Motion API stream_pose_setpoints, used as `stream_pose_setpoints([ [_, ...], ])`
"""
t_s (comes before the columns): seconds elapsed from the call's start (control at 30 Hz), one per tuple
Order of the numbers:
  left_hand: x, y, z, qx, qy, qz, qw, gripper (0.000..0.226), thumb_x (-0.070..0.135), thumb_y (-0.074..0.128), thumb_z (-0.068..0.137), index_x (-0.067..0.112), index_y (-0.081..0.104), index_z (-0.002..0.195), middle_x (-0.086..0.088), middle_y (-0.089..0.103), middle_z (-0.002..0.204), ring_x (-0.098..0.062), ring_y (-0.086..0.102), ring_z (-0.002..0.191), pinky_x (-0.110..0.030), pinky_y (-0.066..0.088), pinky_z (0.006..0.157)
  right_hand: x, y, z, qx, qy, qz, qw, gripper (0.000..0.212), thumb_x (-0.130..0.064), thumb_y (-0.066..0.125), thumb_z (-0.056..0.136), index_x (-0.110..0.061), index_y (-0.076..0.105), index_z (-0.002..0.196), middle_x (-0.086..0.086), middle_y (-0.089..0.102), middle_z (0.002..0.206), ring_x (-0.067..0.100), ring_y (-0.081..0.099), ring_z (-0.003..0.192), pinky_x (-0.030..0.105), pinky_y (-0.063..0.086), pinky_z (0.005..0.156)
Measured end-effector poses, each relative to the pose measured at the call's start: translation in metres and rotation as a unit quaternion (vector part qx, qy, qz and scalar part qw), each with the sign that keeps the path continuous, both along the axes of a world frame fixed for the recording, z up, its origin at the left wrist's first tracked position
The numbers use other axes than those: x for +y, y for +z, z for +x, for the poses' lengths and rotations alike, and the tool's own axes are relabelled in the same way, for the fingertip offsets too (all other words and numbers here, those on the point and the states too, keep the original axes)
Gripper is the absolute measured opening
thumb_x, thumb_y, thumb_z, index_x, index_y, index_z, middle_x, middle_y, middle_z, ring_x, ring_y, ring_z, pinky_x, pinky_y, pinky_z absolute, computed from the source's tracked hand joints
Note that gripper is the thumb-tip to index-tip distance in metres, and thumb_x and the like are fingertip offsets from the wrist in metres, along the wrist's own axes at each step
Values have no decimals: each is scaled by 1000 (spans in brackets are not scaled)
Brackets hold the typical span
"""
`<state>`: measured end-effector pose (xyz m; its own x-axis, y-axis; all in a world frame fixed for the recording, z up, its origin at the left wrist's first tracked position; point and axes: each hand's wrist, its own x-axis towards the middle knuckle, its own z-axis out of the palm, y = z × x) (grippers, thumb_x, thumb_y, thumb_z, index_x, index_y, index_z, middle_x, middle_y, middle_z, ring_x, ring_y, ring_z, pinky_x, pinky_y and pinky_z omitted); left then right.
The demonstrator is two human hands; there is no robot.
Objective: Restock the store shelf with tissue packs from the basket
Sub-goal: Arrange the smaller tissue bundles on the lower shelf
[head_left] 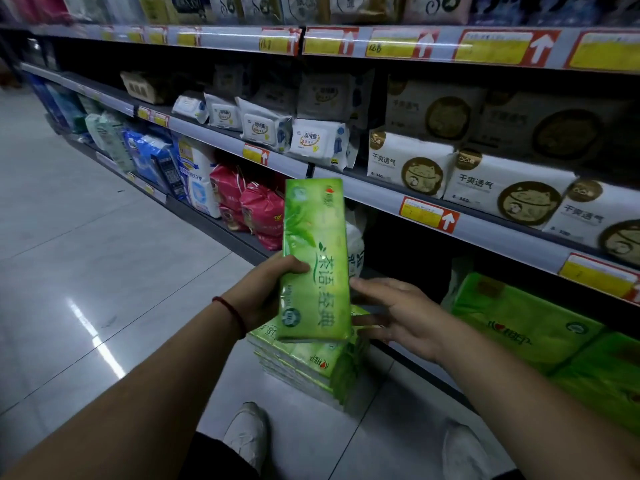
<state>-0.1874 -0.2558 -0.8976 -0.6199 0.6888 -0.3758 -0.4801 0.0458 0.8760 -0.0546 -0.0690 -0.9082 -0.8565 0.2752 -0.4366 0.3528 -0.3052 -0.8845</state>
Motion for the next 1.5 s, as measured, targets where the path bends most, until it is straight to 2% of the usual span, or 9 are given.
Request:
stream_pose_setpoints([
  [0.17, -2, -15, 1, 7, -108, -53, 993, 50, 17, 64, 91, 9, 56, 140, -24, 65, 134, -45, 63, 121, -54, 54, 101, -9, -10, -8, -7, -28, -52, 998, 45, -27, 74, 93, 5, 66, 123, 16, 74, 91, 32, 71, 67, 40, 61, 64],
  [0.27, 0, -22, 0, 18, -110, -126, 986, 50, 29, 71, 91, 7, 60, 135, -20, 70, 127, -44, 63, 122, -58, 48, 107, -7, -18, -13, -48, -54, -62, 995, 40, -25, 72, 95, 2, 65, 123, 19, 73, 96, 33, 72, 63, 44, 61, 60],
  [0.4, -1, -33, 0, 25, -145, -199, 969, 42, 36, 79, 82, 19, 66, 118, -17, 73, 123, -37, 70, 108, -52, 55, 100, 8, -25, -16, -76, -81, -49, 993, 33, -27, 72, 95, -6, 63, 119, 22, 73, 115, 35, 72, 72, 53, 61, 75],
  [0.53, 7, -41, -6, -2, -132, -172, 976, 34, 17, 73, 90, 12, 66, 123, -11, 77, 109, -27, 73, 78, -30, 60, 62, 27, -28, -17, -73, -99, -45, 991, 27, -31, 71, 96, -11, 62, 112, 16, 74, 106, 39, 71, 89, 59, 57, 92],
  [0.73, 45, -60, -11, -14, -51, -132, 990, 29, 8, 67, 94, -5, 67, 120, -19, 65, 107, -23, 68, 75, -25, 62, 66, 30, -41, -15, -120, -14, -35, 992, 41, -23, 76, 91, -8, 60, 125, 18, 70, 106, 42, 72, 89, 65, 58, 85],
  [0.93, 102, -87, -23, -34, -63, -138, 988, 13, 7, 65, 97, -2, 66, 106, -15, 62, 91, -22, 62, 75, -23, 59, 57, 58, -62, -30, -132, -62, -9, 989, 30, -7, 67, 98, -4, 56, 126, 21, 65, 125, 41, 68, 109, 57, 61, 71],
  [1.1, 168, -122, -52, 15, -100, -177, 979, 24, 7, 69, 94, 0, 58, 114, -14, 60, 87, -20, 61, 63, -21, 52, 46, 104, -97, -47, -161, -114, -30, 980, 16, -7, 62, 101, -5, 55, 114, 23, 64, 119, 44, 66, 111, 64, 56, 89],
  [1.33, 249, -213, -75, 62, -47, -206, 975, 25, 9, 82, 84, 4, 58, 87, -6, 60, 56, -19, 62, 50, -35, 58, 59, 154, -184, -80, -208, -196, -7, 958, 26, -23, 56, 106, -11, 55, 129, 15, 61, 123, 37, 67, 110, 46, 63, 82],
  [1.5, 290, -252, -65, 64, -29, -196, 978, 32, 19, 85, 65, 8, 73, 92, -16, 75, 98, -29, 72, 95, -46, 59, 93, 176, -231, -89, -232, -248, 69, 938, 41, -32, 71, 91, -6, 58, 121, 15, 67, 116, 31, 67, 100, 40, 60, 76],
])
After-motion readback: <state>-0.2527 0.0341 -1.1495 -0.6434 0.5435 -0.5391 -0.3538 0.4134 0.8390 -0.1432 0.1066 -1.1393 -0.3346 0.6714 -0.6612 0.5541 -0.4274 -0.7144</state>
